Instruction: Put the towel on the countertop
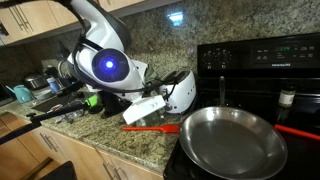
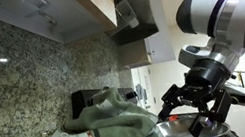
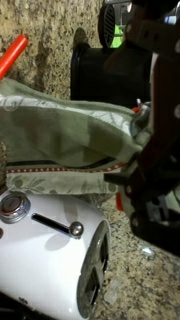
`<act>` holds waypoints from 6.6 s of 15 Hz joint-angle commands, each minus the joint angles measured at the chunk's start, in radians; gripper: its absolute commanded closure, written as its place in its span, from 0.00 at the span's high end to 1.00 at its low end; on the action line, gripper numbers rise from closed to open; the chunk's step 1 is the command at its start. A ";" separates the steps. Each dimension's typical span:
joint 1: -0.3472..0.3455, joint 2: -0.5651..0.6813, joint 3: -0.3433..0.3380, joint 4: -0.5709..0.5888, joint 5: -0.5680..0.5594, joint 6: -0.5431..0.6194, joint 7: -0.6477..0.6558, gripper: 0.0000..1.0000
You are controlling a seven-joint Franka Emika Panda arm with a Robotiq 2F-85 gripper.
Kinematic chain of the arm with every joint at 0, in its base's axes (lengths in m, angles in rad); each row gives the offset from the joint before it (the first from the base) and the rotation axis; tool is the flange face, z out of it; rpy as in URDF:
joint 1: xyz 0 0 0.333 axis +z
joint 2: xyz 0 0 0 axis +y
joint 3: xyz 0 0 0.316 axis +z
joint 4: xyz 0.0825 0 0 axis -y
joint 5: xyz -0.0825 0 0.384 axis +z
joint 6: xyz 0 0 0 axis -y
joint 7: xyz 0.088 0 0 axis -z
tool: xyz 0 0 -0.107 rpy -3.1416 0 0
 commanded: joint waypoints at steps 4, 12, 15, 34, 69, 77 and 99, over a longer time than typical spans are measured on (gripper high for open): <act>-0.010 0.160 -0.020 0.107 0.005 0.047 0.004 1.00; 0.010 0.307 -0.026 0.159 -0.128 0.125 0.169 1.00; 0.022 0.329 -0.021 0.154 -0.186 0.124 0.217 1.00; 0.091 0.320 0.004 0.198 0.015 0.120 -0.045 1.00; 0.105 -0.149 -0.041 0.142 -0.126 0.240 -0.017 0.01; 0.092 -0.119 -0.061 -0.008 -0.125 0.099 -0.002 0.01; 0.020 -0.071 0.012 -0.103 -0.257 -0.012 0.164 0.01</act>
